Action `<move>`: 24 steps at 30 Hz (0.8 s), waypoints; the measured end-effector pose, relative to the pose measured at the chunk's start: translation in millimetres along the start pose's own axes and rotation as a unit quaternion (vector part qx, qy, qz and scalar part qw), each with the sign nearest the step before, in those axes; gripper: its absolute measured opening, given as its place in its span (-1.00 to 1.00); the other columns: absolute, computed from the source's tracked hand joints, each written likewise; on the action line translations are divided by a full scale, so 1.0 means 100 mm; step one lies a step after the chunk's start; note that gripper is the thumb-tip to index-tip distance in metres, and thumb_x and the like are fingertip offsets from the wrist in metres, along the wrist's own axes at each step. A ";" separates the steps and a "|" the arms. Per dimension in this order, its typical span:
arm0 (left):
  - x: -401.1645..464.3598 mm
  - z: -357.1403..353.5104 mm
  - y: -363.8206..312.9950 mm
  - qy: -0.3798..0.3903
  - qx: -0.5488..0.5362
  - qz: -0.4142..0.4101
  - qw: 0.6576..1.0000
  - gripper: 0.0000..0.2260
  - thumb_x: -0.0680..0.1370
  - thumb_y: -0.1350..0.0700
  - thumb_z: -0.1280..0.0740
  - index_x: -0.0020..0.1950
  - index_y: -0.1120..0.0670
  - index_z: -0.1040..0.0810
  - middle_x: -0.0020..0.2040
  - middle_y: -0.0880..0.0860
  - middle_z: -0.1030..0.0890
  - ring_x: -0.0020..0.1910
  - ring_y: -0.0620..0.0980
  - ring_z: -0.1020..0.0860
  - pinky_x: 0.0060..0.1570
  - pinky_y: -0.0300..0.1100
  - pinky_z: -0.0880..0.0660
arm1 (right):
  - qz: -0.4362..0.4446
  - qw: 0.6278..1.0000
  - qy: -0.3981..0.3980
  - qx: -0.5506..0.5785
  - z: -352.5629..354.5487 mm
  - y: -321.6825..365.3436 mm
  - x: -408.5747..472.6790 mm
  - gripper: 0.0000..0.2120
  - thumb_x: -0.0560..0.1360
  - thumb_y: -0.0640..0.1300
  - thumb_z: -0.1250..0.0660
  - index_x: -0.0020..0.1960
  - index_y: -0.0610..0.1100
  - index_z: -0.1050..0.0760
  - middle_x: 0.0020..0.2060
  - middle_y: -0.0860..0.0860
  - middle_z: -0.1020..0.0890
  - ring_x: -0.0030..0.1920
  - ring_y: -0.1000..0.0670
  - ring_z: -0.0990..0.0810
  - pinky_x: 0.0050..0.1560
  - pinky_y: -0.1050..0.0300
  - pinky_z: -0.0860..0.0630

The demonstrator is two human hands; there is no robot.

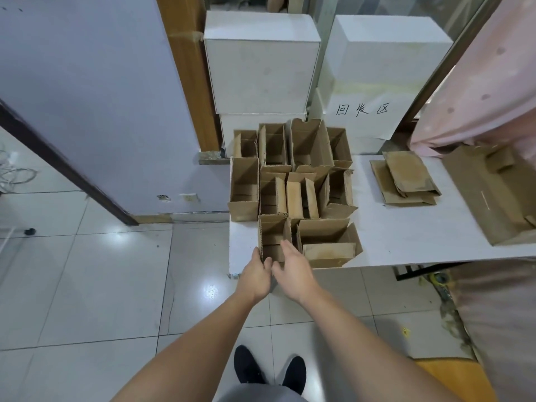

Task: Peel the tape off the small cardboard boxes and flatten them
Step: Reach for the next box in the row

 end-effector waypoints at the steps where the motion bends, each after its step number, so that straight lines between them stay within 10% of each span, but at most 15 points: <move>1: 0.04 0.01 0.02 -0.013 0.004 0.014 1.000 -0.58 0.75 0.02 -0.04 0.57 0.18 -0.24 0.37 0.17 -0.54 0.30 0.22 -0.52 0.20 -0.08 -0.40 | 0.005 1.000 -0.006 -0.003 0.00 -0.01 -0.01 -0.41 0.67 -0.11 -0.19 0.64 -0.14 -0.10 0.63 -0.02 -0.16 0.61 0.00 -0.13 0.57 0.13 -0.10; 8: 0.06 0.27 0.19 -0.109 0.029 0.025 0.993 -0.73 0.72 0.15 -0.01 0.03 0.10 -0.49 -0.11 0.10 -0.58 -0.09 0.13 -0.53 -0.11 -0.08 -0.42 | -0.007 0.997 0.001 0.077 -0.12 -0.08 -0.04 -0.29 0.54 -0.15 -0.35 0.60 0.09 -0.13 0.49 0.08 -0.39 0.41 0.03 -0.45 0.45 0.08 -0.38; 12: -0.03 0.29 0.28 -0.075 0.032 -0.014 0.997 -0.67 0.72 0.13 0.00 0.29 0.03 -0.53 0.03 0.05 -0.64 -0.03 0.04 -0.58 -0.03 -0.09 -0.51 | -0.010 0.992 0.063 0.109 -0.28 -0.05 0.02 -0.25 0.40 -0.16 -0.44 0.44 0.25 -0.20 0.03 0.12 -0.61 0.01 0.04 -0.64 0.07 -0.06 -0.65; 20: -0.41 0.45 0.02 -0.097 0.004 -0.131 0.987 -0.62 0.74 -0.06 -0.10 0.54 -0.38 -0.26 0.12 -0.19 -0.64 0.03 -0.28 -0.58 -0.15 -0.45 -0.39 | 0.075 0.993 0.013 0.093 -0.02 0.18 -0.02 -0.16 0.48 -0.20 -0.47 0.62 0.13 -0.14 0.44 0.08 -0.44 0.44 0.05 -0.40 0.41 0.07 -0.45; 24: -0.52 0.45 -0.20 -0.105 -0.004 -0.172 0.979 -0.52 0.69 -0.24 -0.15 0.61 -0.33 -0.16 0.33 -0.17 -0.40 0.24 -0.21 -0.46 0.16 -0.24 -0.44 | 0.075 0.984 -0.025 0.158 0.44 0.23 -0.17 -0.24 0.47 -0.04 -0.50 0.55 0.26 -0.22 0.31 0.13 -0.51 0.36 0.10 -0.43 0.36 0.08 -0.48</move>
Point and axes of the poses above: each hand's wrist, its own x-axis towards the middle knuckle, its own z-axis out of the back of the hand, y = z × x, the point moved 5 cm from there along x, towards the middle knuckle
